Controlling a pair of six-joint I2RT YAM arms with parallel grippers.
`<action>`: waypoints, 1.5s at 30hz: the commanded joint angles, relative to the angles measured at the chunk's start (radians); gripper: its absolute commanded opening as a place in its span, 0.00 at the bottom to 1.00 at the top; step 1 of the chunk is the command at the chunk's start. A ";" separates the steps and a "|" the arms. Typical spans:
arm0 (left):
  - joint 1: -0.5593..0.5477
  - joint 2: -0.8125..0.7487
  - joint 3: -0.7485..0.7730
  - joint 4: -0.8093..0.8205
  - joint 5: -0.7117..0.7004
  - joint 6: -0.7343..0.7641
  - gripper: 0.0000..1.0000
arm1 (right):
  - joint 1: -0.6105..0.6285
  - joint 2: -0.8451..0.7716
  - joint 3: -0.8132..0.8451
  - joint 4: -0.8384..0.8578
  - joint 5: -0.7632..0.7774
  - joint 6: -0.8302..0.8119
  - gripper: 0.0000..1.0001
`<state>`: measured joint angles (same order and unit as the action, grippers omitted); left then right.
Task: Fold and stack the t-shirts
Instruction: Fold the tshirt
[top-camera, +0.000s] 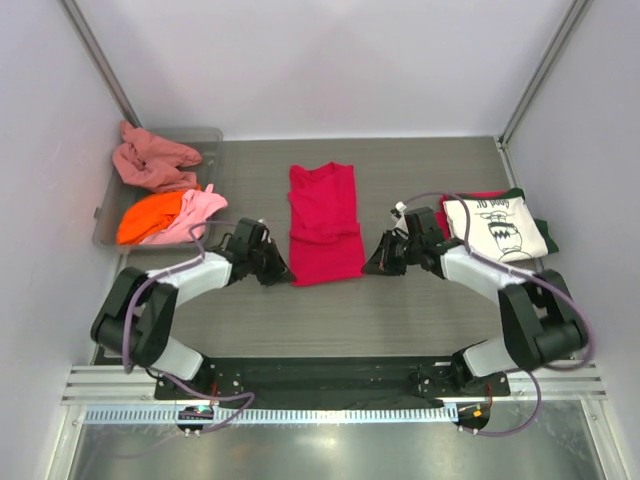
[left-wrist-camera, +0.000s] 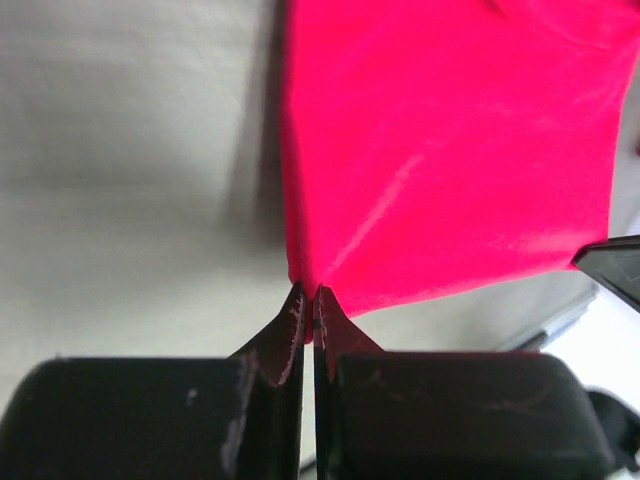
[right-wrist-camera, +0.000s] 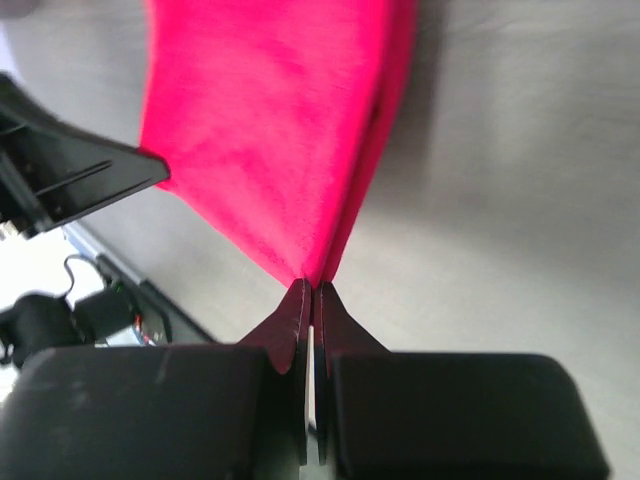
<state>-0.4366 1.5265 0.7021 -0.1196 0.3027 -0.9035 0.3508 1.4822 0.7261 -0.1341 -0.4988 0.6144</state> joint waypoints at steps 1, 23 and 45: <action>-0.025 -0.148 -0.019 -0.103 0.038 0.025 0.00 | 0.022 -0.152 -0.033 -0.074 0.006 -0.004 0.01; 0.002 -0.358 0.276 -0.385 0.036 0.032 0.00 | 0.043 -0.188 0.366 -0.334 0.170 -0.077 0.01; 0.237 0.587 0.993 -0.268 0.140 0.051 0.45 | -0.101 0.619 0.976 -0.194 0.115 -0.067 0.46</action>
<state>-0.2153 1.9999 1.5684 -0.4191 0.3801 -0.8783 0.2619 2.0480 1.6184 -0.3828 -0.3847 0.5491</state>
